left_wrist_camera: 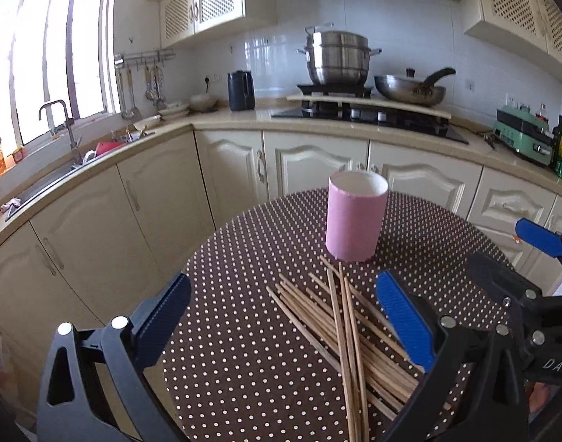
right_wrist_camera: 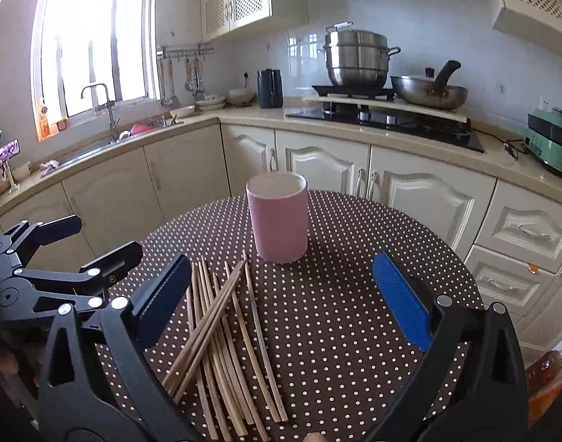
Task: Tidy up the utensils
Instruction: 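Lower both tools toward the wooden chopstick pile beside the pink cup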
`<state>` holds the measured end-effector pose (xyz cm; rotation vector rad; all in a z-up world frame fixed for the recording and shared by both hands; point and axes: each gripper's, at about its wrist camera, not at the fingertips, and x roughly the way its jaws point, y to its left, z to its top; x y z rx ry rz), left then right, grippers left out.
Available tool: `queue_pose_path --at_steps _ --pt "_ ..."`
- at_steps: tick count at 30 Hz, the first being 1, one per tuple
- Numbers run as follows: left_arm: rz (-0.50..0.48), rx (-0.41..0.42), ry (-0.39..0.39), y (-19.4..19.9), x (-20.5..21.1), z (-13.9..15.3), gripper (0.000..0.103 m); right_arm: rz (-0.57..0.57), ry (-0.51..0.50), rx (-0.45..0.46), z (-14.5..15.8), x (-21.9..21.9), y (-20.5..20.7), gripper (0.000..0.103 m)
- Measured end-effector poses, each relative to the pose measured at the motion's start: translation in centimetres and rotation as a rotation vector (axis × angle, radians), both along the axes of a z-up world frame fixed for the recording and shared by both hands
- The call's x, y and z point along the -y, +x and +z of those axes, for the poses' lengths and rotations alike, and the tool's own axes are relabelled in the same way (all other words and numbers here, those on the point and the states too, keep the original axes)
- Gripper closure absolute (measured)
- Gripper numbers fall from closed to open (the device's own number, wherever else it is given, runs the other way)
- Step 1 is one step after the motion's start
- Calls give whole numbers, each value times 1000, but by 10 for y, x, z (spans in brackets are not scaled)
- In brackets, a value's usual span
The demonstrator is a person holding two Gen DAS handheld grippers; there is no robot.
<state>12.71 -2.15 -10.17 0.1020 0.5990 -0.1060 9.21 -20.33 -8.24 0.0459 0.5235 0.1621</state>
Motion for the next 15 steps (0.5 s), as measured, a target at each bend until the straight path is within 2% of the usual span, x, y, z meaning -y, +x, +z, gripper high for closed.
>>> queue_pose_path --at_steps 2,5,10,15 --pt "-28 -79 3 11 2 -21 4 5 -31 -46 -14 -2 8 6" --pt "-47 -153 26 22 6 -48 4 3 -67 -104 -35 -1 18 6" --pt "-58 -219 98 31 17 -77 5 -2 -72 -167 -57 5 28 6" --pt "-65 -269 90 36 15 -92 7 2 -57 -196 -67 9 33 6"
